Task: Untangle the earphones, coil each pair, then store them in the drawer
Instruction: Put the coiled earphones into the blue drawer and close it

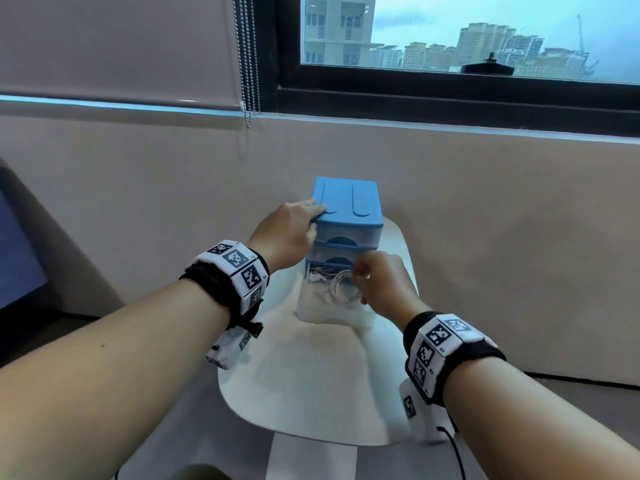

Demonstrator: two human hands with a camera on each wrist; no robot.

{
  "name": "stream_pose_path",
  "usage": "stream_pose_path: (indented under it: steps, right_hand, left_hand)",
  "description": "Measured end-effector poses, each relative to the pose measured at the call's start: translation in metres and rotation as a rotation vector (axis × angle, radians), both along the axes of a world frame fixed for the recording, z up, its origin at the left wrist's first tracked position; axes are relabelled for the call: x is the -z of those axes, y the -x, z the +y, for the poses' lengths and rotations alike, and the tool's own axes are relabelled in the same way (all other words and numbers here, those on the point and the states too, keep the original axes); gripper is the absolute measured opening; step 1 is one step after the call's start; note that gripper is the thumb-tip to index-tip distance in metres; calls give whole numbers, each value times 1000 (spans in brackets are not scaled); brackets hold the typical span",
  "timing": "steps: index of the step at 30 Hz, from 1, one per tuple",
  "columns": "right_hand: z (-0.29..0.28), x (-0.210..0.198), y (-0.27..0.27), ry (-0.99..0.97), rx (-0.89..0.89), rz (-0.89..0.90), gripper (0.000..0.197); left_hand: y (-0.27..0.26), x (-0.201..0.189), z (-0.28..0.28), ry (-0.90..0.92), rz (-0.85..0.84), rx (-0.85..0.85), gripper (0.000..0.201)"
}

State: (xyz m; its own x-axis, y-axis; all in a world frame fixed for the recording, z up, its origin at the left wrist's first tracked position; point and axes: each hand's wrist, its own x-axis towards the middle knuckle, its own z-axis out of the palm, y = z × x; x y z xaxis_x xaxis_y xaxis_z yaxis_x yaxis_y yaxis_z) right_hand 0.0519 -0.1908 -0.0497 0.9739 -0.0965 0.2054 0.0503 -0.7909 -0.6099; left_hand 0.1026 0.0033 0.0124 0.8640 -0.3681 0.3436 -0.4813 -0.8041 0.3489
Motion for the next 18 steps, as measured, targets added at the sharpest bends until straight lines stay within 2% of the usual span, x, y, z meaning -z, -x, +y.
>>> stream_pose_path:
  steps: [3,5,9,12,13,16,17,18]
  right_hand:
    - [1,5,2,326,-43,-44,18]
    - [1,3,6,412,-73,-58,22]
    - [-11,-13,17,209,-42,-96,31]
    - [-26,-23,19,155,-43,97,43]
    - [-31,-23,18,149,-54,203,59]
    - [-36,-13,12,80,-92,484,136]
    - [-34,-8,9,85,-97,507,151]
    - [-32,-2,6,95,-96,486,157]
  left_hand:
    - [1,3,1,-12,11,-14,51]
    - [1,4,2,-8,10,-19,53]
    - [2,5,0,3,17,-33,54]
    - [4,5,-1,-6,23,-38,57]
    - [4,5,-2,-7,25,-37,57]
    - [5,4,-2,-1,33,-38,59]
    - [5,4,-2,-1,38,-39,60]
    - [6,5,-2,-4,41,-40,61]
